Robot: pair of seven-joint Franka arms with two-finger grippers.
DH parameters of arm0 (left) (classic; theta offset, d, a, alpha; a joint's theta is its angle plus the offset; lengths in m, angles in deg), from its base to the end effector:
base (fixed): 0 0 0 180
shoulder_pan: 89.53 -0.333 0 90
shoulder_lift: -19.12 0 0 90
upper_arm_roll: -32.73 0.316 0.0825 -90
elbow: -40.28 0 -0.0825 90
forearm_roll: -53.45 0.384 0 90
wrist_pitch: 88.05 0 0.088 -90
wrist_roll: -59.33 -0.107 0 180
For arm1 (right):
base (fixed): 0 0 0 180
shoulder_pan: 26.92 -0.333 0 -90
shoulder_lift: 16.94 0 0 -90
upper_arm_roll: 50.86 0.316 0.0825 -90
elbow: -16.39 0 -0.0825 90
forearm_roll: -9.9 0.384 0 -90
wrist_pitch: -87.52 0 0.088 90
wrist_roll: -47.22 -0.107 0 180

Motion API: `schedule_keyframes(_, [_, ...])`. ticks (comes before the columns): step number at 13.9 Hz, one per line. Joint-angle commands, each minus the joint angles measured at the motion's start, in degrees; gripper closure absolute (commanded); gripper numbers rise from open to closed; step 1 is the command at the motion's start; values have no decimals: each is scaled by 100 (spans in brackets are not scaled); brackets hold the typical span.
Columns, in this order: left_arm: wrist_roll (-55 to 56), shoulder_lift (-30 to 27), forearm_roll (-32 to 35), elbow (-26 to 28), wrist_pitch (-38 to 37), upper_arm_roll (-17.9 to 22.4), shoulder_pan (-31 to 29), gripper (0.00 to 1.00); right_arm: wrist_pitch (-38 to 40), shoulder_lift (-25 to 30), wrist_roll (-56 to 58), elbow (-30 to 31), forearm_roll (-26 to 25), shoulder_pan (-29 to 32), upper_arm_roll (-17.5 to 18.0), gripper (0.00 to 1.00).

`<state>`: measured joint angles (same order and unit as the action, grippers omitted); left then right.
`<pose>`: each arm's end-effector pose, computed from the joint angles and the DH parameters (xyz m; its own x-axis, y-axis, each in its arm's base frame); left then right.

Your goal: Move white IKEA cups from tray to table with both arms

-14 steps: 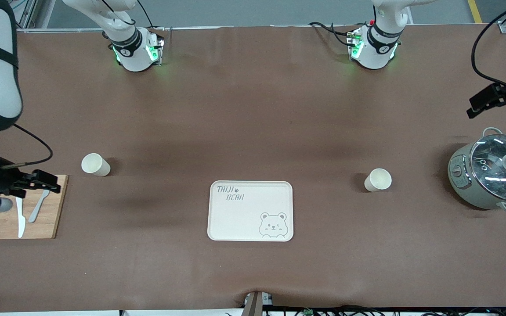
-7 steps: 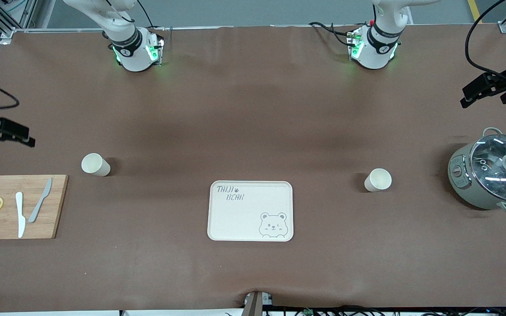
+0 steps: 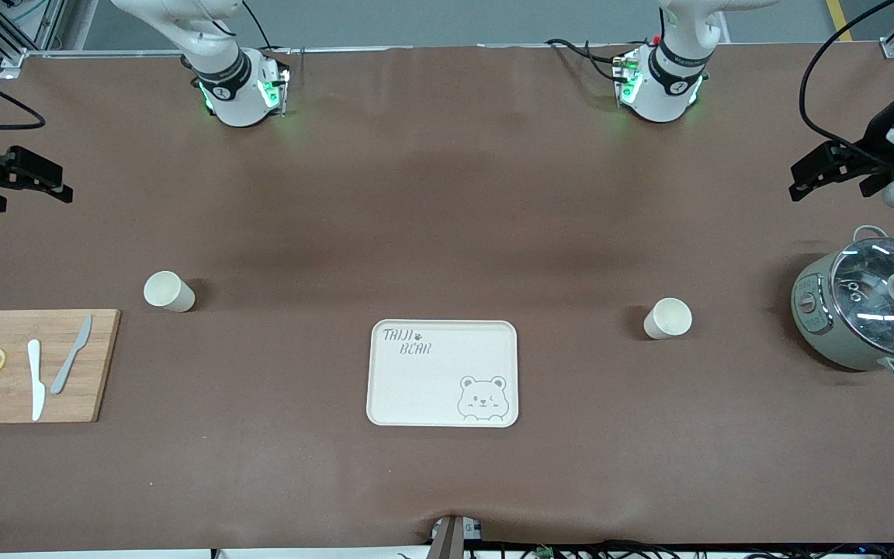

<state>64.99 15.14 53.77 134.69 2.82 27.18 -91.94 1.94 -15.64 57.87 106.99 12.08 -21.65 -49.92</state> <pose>0.5330 -0.0305 0.6271 0.9990 0.0441 0.0085 0.0442 -0.9990 -0.0115 0.5379 -0.0363 0.6256 0.9920 0.1130 -0.0568 0.1102 -0.9927 -0.0490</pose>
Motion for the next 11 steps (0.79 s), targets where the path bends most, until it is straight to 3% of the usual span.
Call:
schedule_keyframes(1, [-39,125,-14,-221,-17,-34,4,0,-3,141,-28,20,-78,9,63,0])
schedule_keyframes(11, [-3,204,30,-221,-8,-175,30,0,-73,116,-582,-129,-113,18,29,0])
